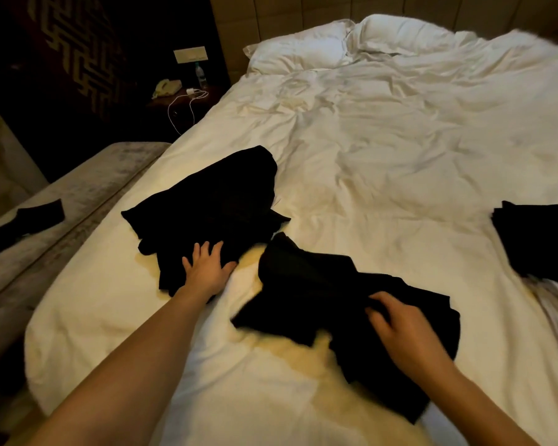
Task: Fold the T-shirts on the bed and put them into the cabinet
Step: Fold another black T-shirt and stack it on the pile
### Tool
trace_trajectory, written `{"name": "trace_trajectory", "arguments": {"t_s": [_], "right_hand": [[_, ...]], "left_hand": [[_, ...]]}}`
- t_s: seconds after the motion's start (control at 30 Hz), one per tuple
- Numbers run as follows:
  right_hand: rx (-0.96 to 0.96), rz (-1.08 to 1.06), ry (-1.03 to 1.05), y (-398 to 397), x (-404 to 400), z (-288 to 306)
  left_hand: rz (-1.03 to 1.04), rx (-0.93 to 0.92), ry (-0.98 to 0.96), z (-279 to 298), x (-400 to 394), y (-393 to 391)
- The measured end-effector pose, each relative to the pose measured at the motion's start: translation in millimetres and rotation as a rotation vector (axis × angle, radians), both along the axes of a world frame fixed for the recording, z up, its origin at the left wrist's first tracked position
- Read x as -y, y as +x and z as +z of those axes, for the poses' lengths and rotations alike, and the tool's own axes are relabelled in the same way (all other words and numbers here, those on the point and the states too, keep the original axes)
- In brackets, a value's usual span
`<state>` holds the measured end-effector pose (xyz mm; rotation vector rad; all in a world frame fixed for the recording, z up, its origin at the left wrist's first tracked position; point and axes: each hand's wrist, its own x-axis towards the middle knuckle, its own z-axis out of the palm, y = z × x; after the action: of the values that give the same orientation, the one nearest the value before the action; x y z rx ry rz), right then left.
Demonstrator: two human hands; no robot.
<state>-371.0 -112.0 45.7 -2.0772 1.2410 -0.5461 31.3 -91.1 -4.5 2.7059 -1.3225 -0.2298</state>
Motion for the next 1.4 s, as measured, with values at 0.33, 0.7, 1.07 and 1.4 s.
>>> {"name": "trace_trajectory", "arguments": {"t_s": [0.33, 0.7, 1.07, 1.4], "right_hand": [[0.354, -0.004, 0.227, -59.2, -25.4, -8.5], [0.351, -0.474, 0.194, -72.5, -29.6, -46.1], [0.854, -0.556, 0.425, -98.6, -31.7, -15.2], [0.232, -0.417, -0.109, -98.7, -53.2, -14.1]], "left_hand": [[0.023, -0.192, -0.447, 13.4, -3.5, -105.6], [-0.444, -0.323, -0.396, -1.9, -67.2, -259.3], [-0.54, -0.387, -0.712, 7.2, -97.5, -290.1], [-0.181, -0.458, -0.468, 40.8, -61.9, -274.1]]}}
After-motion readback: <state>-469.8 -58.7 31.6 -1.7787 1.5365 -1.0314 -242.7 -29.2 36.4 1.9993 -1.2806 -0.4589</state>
